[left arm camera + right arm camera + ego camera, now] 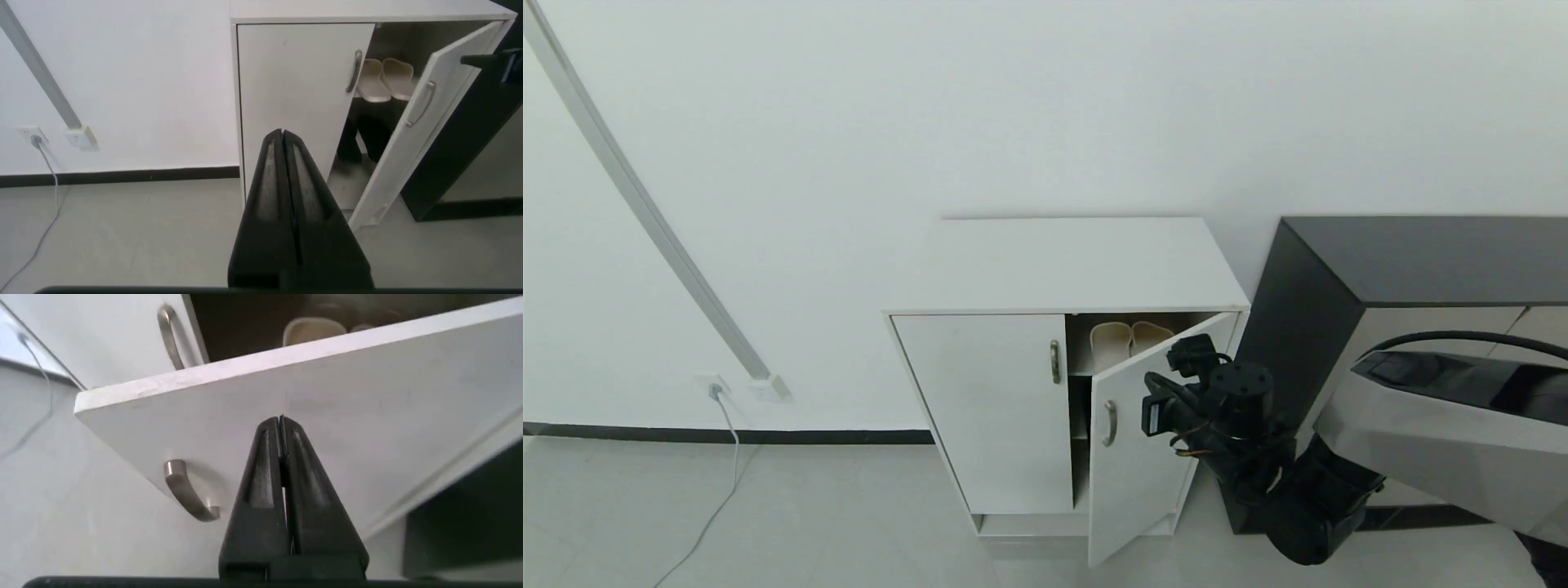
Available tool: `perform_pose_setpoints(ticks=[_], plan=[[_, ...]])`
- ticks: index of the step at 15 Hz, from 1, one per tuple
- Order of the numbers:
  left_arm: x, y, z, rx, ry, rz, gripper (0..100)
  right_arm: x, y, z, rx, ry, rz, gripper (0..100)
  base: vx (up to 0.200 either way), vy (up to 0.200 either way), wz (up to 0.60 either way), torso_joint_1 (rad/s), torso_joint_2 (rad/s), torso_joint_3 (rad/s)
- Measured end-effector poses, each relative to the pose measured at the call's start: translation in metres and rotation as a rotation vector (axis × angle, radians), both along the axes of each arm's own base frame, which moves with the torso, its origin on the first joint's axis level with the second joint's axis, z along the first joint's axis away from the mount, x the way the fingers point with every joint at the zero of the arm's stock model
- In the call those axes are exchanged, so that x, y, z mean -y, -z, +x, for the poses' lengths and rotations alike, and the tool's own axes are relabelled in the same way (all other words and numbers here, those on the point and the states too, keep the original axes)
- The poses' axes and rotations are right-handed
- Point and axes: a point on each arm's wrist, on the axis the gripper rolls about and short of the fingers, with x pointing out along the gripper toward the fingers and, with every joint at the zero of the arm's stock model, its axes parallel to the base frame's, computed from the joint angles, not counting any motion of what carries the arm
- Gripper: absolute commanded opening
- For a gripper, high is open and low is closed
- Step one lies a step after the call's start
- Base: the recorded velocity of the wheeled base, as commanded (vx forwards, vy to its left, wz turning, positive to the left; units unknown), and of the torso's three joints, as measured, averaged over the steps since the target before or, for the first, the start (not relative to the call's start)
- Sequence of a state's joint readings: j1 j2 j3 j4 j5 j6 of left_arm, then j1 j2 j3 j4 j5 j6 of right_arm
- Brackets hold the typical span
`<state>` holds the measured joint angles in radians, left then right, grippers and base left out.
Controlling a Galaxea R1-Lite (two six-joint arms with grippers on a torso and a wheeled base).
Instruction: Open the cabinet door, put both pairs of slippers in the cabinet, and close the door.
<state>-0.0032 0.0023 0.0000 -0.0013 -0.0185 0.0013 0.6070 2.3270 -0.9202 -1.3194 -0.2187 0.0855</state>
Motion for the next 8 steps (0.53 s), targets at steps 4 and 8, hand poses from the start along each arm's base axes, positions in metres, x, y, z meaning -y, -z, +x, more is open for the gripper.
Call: perform_pose_setpoints(ticks=[4,8], plan=[[0.0,0.0,0.0,0.0,0.0,0.0,0,-0.016,0.001,0.02,0.055,0.005,0.05,0,0.0,0.0,0.0,0.0,0.0,0.0],[0.0,0.0,0.0,0.0,0.0,0.0,0,-0.011,-0.006,0.008,0.069,-0.002,0.058,0,0.0,0.0,0.0,0.0,0.0,0.0]])
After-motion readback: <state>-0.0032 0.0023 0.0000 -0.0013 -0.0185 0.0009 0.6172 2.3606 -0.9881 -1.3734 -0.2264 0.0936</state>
